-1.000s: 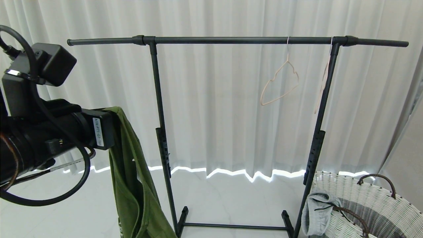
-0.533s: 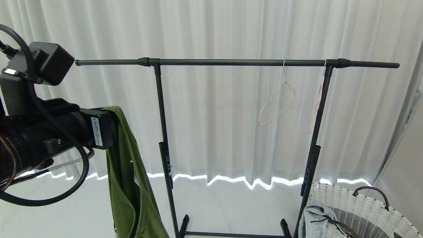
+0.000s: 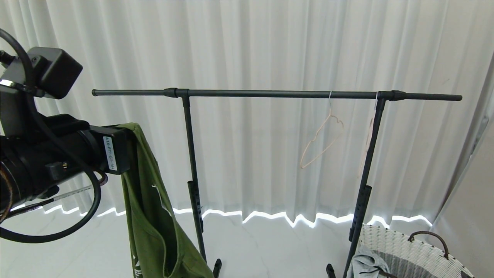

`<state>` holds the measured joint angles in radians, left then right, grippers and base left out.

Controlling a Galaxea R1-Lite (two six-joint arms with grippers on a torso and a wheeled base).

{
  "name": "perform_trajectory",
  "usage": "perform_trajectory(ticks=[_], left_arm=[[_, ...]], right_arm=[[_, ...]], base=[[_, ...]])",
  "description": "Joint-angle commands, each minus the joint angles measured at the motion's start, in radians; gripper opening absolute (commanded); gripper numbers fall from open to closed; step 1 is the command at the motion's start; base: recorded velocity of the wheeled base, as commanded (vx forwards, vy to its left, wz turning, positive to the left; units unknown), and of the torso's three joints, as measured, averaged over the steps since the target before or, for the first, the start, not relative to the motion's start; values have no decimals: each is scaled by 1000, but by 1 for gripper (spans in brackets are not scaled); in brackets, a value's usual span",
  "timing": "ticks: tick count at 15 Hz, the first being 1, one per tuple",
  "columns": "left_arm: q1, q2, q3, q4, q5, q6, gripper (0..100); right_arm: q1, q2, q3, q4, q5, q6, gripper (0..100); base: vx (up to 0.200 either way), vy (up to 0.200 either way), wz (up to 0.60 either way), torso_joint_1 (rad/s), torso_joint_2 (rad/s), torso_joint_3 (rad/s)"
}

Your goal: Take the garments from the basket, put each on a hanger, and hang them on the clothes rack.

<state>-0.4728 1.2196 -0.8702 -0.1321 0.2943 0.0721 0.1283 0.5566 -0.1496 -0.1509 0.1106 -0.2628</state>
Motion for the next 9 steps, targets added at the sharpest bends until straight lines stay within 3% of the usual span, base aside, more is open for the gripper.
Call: perform_trajectory(ticks=[1, 5, 9], left_arm=[[0, 0, -1, 0, 0, 0, 0], [0, 0, 0, 0, 0, -5, 0], [0, -11, 4, 0, -17, -5, 0]], right_arm=[[-3, 3, 1, 1, -9, 5, 100], [-7, -30, -7, 1, -49, 10, 100], [-3, -106, 50, 1, -37, 2, 100]], base=[[0, 0, 0, 61, -144, -71], [0, 0, 0, 9, -20, -10], [0, 0, 0, 0, 0, 0]])
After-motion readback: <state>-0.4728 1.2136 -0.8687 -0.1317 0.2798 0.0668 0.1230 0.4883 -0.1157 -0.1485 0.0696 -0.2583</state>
